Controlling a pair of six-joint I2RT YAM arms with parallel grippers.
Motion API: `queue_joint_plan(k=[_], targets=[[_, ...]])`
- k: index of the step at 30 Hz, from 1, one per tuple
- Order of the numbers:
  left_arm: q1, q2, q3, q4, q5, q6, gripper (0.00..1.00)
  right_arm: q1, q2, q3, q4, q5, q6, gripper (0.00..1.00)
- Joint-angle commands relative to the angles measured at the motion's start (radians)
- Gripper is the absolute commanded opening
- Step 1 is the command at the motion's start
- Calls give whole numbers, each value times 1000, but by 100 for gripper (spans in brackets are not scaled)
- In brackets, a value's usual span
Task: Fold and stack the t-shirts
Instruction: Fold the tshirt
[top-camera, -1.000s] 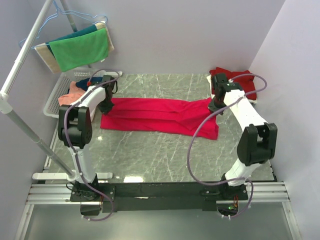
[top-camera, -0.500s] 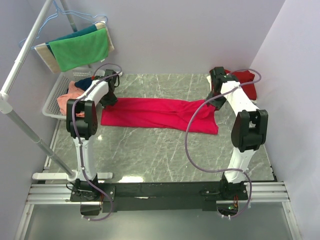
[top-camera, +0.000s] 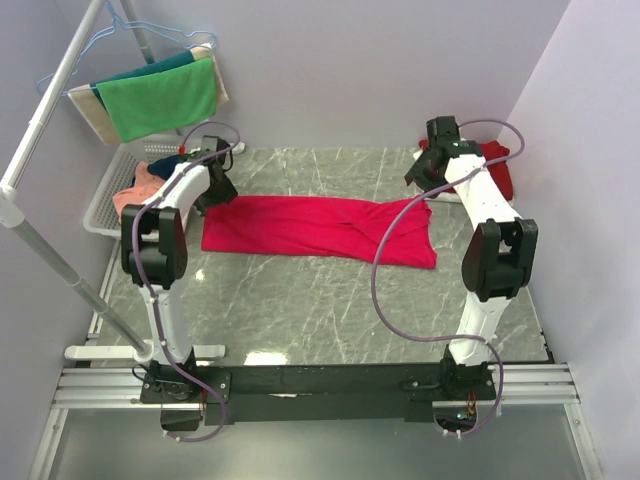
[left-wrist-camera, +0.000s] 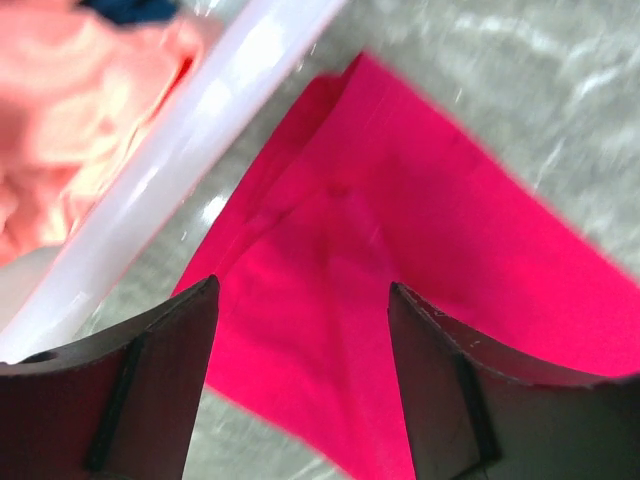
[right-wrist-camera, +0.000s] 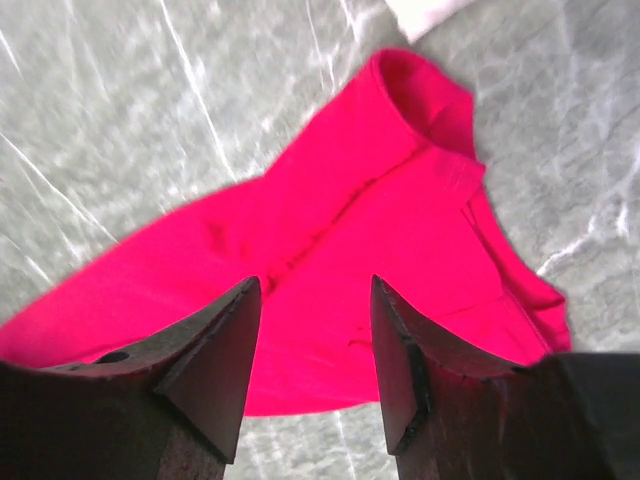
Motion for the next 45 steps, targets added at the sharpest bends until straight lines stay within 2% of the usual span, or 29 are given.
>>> queue_joint_plan(k=[1, 6, 11, 14, 20, 28, 36, 45], targets=[[-3, -119, -112, 54, 70, 42, 72, 48, -31, -135, -10, -41, -28, 54], [-26, -190, -280, 86, 135, 66, 65, 82, -89, -317, 9, -54, -19, 54], [-37, -231, -398, 105, 103, 32, 61, 99, -104, -374, 33, -58, -19, 53], [-36, -225, -407, 123, 45, 12, 62, 111, -91, -368, 30, -65, -21, 52], [-37, -204, -372, 126, 58, 11, 62, 119, -17, -356, -14, -48, -10, 51], [-37, -306, -435, 138, 75, 46, 63, 118, 123, -289, -111, -20, -7, 47], [-37, -378, -426, 123, 50, 69, 67, 66, 118, -319, -240, 175, -18, 47], [-37, -331, -467, 144, 118, 77, 66, -22, 61, -426, -220, 241, -12, 46]])
